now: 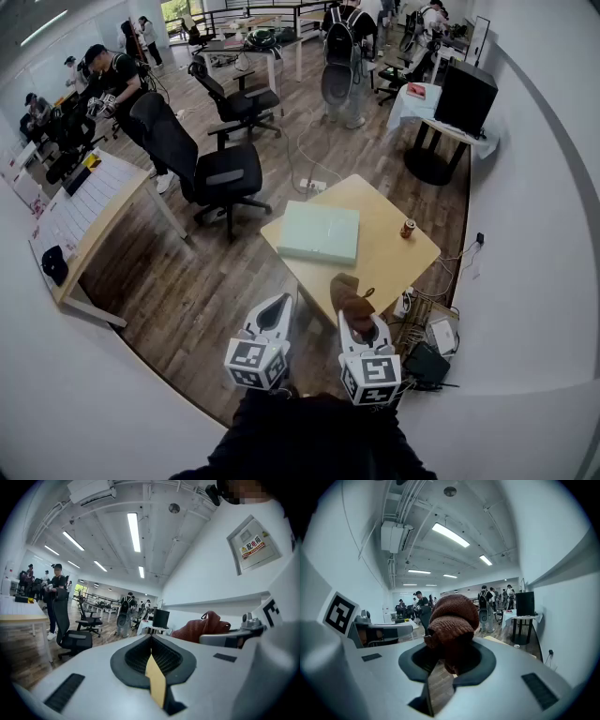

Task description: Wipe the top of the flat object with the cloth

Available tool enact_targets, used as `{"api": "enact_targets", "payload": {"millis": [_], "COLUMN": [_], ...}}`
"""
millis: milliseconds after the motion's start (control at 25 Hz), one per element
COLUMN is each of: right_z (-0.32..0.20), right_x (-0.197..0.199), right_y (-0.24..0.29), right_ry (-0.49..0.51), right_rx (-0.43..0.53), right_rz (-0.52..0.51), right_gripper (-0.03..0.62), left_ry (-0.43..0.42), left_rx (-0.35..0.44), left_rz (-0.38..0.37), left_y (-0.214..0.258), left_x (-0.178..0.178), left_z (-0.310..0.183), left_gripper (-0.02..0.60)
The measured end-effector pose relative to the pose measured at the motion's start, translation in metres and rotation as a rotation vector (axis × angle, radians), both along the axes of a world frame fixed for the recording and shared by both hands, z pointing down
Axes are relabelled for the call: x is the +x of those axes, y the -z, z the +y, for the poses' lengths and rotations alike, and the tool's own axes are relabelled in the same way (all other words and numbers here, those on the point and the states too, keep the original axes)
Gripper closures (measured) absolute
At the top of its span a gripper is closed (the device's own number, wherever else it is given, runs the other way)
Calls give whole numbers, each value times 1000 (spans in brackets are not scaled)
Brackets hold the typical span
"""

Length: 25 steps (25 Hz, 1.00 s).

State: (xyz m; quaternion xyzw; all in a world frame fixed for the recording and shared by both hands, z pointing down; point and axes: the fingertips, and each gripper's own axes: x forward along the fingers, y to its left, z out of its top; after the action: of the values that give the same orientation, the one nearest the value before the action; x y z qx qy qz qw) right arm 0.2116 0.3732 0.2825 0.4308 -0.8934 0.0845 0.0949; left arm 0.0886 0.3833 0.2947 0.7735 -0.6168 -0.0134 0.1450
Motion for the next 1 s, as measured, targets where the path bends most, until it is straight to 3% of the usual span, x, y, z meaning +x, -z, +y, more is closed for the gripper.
{"api": "enact_targets", "payload": {"millis": [560, 1000], "right_z": [-11, 0], "right_x": [-17, -55], "right_y": [-6, -52], "right_ry": [-70, -91], "right_rx": [-40, -148], "right_rz": [-47, 25], "right_gripper": [482, 480], "left_ry": [-15, -12], "left_rx": [-12, -74], "left_rz": [8, 28], "left_y": [-9, -45], "left_x": [-33, -74], "left_z": [-3, 11], "left_gripper": [546, 546]}}
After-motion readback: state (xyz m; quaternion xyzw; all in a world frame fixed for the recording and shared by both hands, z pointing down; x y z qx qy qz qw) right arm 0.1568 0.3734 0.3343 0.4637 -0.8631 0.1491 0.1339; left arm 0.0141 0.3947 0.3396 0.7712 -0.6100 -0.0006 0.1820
